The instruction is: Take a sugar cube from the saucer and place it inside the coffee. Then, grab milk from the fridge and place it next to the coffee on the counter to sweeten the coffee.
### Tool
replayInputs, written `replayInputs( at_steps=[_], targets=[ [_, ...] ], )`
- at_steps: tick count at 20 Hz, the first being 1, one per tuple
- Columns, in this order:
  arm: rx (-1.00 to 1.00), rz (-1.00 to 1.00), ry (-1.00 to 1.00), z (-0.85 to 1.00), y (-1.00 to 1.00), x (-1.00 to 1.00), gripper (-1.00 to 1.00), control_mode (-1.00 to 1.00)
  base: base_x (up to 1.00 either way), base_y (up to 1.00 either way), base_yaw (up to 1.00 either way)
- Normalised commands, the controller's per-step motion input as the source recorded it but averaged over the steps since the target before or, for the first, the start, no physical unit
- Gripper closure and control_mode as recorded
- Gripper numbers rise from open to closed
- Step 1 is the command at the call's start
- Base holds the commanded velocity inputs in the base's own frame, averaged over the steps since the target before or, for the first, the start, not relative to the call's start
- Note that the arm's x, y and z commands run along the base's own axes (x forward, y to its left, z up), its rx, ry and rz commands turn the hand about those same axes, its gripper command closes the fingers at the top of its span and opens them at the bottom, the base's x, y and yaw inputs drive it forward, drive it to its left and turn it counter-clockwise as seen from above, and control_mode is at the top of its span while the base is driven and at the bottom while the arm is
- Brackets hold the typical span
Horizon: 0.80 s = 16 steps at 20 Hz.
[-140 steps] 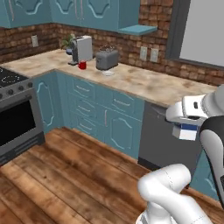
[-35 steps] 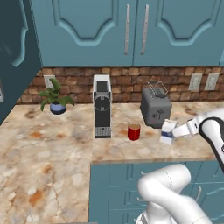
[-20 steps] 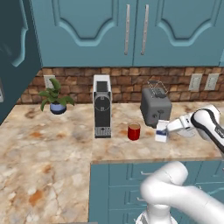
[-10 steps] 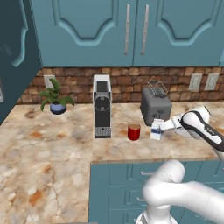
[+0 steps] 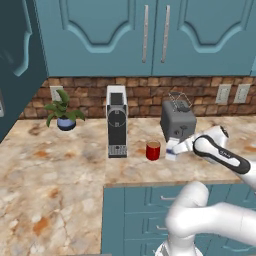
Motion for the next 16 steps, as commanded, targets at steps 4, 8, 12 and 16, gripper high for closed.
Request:
replayInputs(
  at_steps=[4,8,12,16],
  targets=[
    [-0.01,0.27,-0.07,-0.14,-0.54,0.13,1.0,-1.0,0.0,0.0,0.0],
    [0.0,0.34,-0.1,-0.15,-0.7,0.11,1.0,-1.0,0.0,0.0,0.0],
    [-0.1,0.25,-0.14,-0.23,-0.34,0.08,1.0,-1.0,0.0,0.0,0.0],
    [-0.21,0.01,-0.18,-0.22,0.24,-0.16,1.0,-1.0,0.0,0.0,0.0]
  ],
)
